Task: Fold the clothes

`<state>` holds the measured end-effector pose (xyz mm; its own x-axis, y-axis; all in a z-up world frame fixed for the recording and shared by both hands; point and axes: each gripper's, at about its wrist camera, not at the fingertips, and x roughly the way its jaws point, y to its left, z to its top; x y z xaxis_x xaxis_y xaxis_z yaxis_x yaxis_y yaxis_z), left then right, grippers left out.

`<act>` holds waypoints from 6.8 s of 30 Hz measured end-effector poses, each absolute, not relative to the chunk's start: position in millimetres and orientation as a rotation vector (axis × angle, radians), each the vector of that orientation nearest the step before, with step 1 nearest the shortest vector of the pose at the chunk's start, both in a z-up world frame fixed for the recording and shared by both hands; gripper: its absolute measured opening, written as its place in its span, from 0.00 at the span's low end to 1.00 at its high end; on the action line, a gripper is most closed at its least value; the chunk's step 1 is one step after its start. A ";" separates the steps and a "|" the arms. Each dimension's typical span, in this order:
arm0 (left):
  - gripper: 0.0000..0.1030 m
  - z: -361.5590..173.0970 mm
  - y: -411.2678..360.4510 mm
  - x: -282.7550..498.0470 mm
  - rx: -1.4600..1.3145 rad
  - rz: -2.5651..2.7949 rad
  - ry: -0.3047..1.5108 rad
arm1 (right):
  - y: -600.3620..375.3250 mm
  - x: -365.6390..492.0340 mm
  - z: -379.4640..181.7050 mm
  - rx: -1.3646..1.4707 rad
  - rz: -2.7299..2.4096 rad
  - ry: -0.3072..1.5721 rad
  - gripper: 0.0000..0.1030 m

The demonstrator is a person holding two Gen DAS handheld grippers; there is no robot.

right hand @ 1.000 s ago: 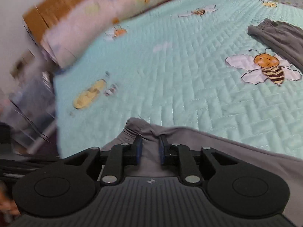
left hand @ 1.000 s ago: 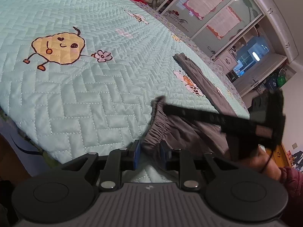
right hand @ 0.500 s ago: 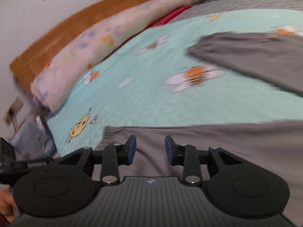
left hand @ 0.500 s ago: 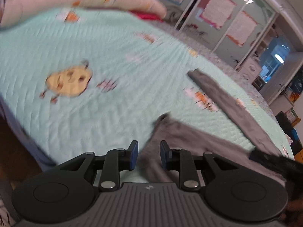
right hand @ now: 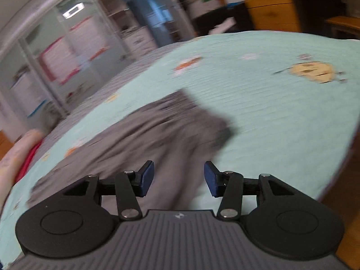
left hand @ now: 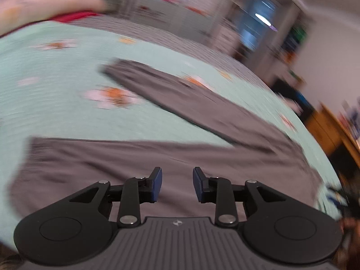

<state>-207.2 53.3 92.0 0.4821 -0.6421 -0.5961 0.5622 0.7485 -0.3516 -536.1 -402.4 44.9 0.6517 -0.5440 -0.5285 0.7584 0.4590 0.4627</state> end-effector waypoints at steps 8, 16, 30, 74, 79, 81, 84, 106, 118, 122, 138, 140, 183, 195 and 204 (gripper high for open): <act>0.36 82.5 -120.1 -260.5 0.153 -1.047 0.780 | -479.5 -529.4 3.6 0.962 -0.722 0.279 0.59; 0.38 39.7 -300.8 -281.4 0.285 -1.215 0.732 | -508.8 -523.5 -18.1 1.063 -0.572 0.288 0.13; 0.40 10.3 -334.0 -277.3 0.392 -1.060 0.660 | -527.9 -557.8 -21.2 1.058 -0.455 0.307 0.14; 0.52 9.2 -296.9 -424.2 0.644 -1.341 0.482 | -443.4 -527.3 10.1 0.689 -0.374 0.489 0.31; 0.53 8.2 -294.0 -427.9 0.621 -1.385 0.484 | -440.6 -529.1 14.9 0.665 -0.392 0.488 0.33; 0.53 9.8 -291.3 -423.4 0.599 -1.365 0.484 | -442.9 -533.8 16.0 0.695 -0.404 0.457 0.38; 0.53 14.8 -285.1 -409.0 0.532 -1.311 0.496 | -451.7 -547.8 14.0 0.780 -0.452 0.413 0.41; 0.55 7.6 -362.8 -305.6 0.426 -1.208 0.610 | -474.9 -565.3 -30.1 1.078 -0.386 0.301 0.00; 0.65 12.9 -352.4 -302.3 0.414 -1.134 0.587 | -473.9 -569.6 -24.1 1.000 -0.414 0.334 0.00; 0.66 17.9 -335.9 -317.9 0.370 -1.189 0.593 | -472.9 -569.0 -23.7 0.981 -0.411 0.335 0.00; 0.65 20.1 -295.7 -276.7 0.195 -1.098 0.708 | -465.7 -553.2 36.4 0.713 -0.480 0.353 0.04; 0.65 18.8 -292.4 -270.4 0.172 -1.083 0.721 | -470.0 -528.1 49.9 0.645 -0.413 0.362 0.05; 0.66 -3.0 -243.4 -197.8 -0.204 -1.175 1.003 | -619.3 -261.6 24.3 0.536 -0.251 0.681 0.39; 0.67 -8.7 -246.4 -195.6 -0.199 -1.190 0.972 | -680.9 -333.6 18.5 0.555 -0.305 0.645 0.53; 0.68 -9.0 -247.0 -195.7 -0.188 -1.189 0.968 | -674.7 -332.5 25.4 0.523 -0.165 0.640 0.53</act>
<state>-195.7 -247.0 -9.0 0.0403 -0.8437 -0.5353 0.6955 0.4084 -0.5912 -332.5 -674.7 25.4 0.7943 0.0116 -0.6074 0.3039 0.8581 0.4138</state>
